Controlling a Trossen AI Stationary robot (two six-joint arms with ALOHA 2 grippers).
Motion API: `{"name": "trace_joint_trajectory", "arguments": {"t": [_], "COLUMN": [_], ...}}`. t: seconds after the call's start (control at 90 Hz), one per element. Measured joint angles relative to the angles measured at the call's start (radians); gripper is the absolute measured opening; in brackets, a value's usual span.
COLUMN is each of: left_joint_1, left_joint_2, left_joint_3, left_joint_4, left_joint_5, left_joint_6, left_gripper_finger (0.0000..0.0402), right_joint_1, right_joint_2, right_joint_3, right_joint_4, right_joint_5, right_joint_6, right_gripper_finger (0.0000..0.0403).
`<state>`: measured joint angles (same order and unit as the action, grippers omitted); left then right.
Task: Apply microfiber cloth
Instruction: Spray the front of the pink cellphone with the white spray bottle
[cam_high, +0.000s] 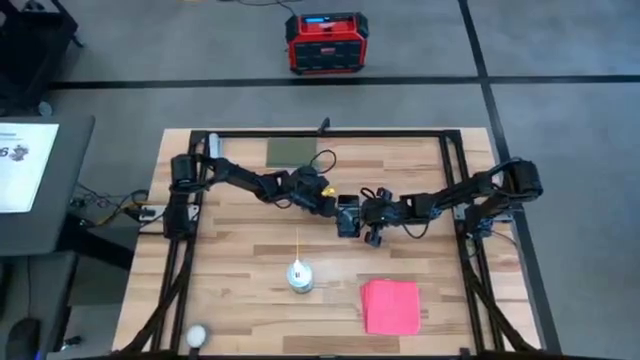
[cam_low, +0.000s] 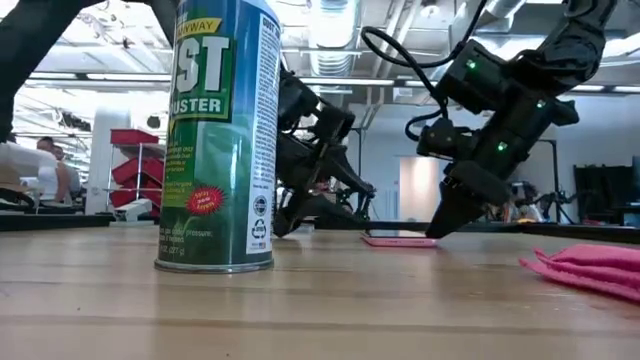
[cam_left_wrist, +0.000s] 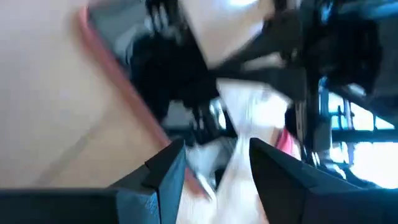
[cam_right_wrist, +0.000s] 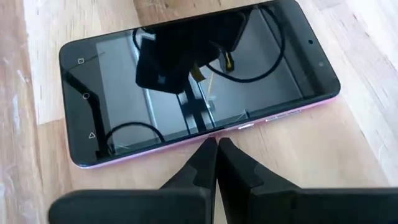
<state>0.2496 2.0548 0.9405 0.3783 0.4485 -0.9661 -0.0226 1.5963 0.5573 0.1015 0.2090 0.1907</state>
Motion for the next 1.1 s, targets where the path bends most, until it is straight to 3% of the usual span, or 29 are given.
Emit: {"name": "trace_joint_trajectory", "arguments": {"t": [0.244, 0.456, 0.756, 1.1], "left_joint_1": [0.015, 0.035, 0.032, 0.026], "left_joint_2": [0.0, -0.025, -0.087, -0.021], "left_joint_3": [0.0, 0.032, 0.203, 0.198], "left_joint_4": [-0.005, -0.063, -0.495, -0.349], "left_joint_5": [-0.06, 0.005, -0.083, -0.043], "left_joint_6": [0.0, -0.019, 0.179, 0.101], "left_gripper_finger": [0.0154, 0.0154, 0.0154, 0.0154], "right_joint_1": [0.007, 0.014, 0.014, 0.014], "right_joint_2": [-0.001, -0.001, -0.001, 0.0], "right_joint_3": [-0.001, 0.002, 0.003, 0.003], "right_joint_4": [0.005, 0.007, 0.01, 0.038], "right_joint_5": [0.001, 0.006, 0.004, -0.005], "right_joint_6": [0.003, -0.005, -0.012, -0.039], "right_gripper_finger": [0.0, 0.0, 0.0, 0.0]}}
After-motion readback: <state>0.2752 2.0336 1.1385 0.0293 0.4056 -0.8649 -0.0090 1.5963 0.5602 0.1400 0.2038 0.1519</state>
